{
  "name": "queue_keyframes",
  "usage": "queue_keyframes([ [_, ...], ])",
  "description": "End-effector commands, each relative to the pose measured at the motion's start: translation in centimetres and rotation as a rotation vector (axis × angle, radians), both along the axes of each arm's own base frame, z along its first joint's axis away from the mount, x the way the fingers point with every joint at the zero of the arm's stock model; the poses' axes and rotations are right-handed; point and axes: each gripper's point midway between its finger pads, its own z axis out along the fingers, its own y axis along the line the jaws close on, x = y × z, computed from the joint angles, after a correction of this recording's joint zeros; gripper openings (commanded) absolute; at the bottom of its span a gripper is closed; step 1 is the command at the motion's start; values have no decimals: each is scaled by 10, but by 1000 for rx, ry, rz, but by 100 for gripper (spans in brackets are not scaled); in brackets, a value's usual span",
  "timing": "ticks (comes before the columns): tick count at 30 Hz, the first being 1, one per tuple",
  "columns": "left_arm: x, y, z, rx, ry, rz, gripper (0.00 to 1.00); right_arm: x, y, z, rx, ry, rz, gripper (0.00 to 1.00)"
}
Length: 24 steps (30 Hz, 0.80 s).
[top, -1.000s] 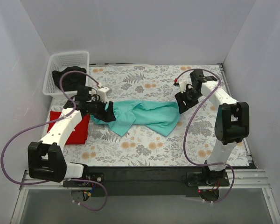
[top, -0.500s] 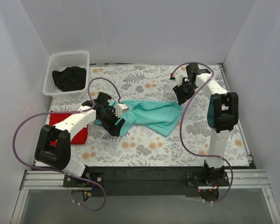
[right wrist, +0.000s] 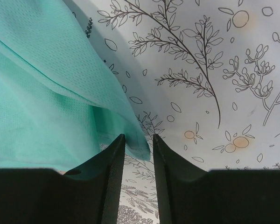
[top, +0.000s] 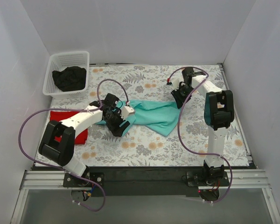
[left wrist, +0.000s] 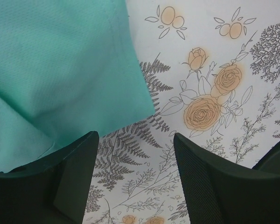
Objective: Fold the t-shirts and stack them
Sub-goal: Flatten the tshirt out
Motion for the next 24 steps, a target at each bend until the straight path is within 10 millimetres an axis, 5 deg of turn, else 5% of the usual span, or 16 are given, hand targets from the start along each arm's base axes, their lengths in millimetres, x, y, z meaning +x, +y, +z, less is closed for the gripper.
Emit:
queue_keyframes([
  [1, 2, -5, -4, 20, -49, -48, 64, -7, 2, -7, 5, 32, 18, 34],
  [10, 6, 5, -44, 168, -125, -61, 61, -13, 4, -12, 23, 57, 21, 31],
  [12, 6, 8, -48, 189, -132, -65, 56, -12, 5, -11, 23, 58, 20, 22],
  [15, 3, 12, -52, 211, -126, -68, 32, -10, 4, -4, 16, 39, 20, 2],
  [18, 2, 16, -51, 224, -126, -62, 10, -6, 1, 12, 8, -4, 20, 1],
  [22, 25, 4, -14, 131, -184, 10, 0, 5, -8, 46, -10, -100, 9, 1],
  [24, 59, 2, 30, 45, -240, 111, 0, 13, -19, 69, -27, -168, -14, 1],
])
